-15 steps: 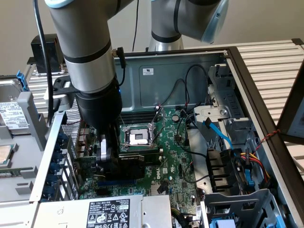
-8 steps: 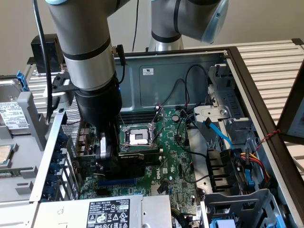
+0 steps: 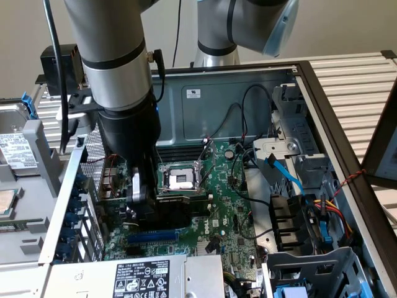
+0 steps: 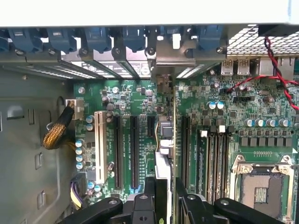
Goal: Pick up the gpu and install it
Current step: 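Insert the gpu into the slot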
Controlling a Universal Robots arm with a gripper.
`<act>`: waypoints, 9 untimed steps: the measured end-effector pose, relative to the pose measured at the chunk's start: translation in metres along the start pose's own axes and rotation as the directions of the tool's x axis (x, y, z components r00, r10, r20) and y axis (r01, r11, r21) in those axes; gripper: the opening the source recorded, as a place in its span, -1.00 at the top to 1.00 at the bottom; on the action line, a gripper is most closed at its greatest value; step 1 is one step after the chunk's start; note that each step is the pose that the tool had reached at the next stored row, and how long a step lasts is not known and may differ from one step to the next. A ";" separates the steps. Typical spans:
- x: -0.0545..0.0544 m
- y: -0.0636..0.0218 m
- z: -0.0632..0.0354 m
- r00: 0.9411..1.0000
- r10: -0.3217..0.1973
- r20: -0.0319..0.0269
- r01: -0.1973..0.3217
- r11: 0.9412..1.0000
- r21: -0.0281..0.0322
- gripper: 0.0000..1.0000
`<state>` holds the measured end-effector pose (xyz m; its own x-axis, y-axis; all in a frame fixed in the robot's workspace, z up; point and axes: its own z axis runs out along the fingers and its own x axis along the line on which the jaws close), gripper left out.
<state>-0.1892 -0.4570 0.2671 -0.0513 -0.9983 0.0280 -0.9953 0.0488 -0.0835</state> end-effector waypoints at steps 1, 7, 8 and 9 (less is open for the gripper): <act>0.000 -0.0011 -0.0016 1.000 0.000 0.000 0.000 1.000 0.001 0.46; 0.000 -0.0041 -0.0081 1.000 0.001 0.001 -0.001 1.000 0.019 0.46; 0.000 -0.0042 -0.0080 1.000 0.001 0.001 -0.001 1.000 0.021 0.46; 0.000 -0.0043 -0.0080 1.000 0.001 0.001 -0.001 1.000 0.021 0.46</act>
<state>-0.1856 -0.4569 0.2754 -0.0520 -0.9983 0.0270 -0.9933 0.0489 -0.1045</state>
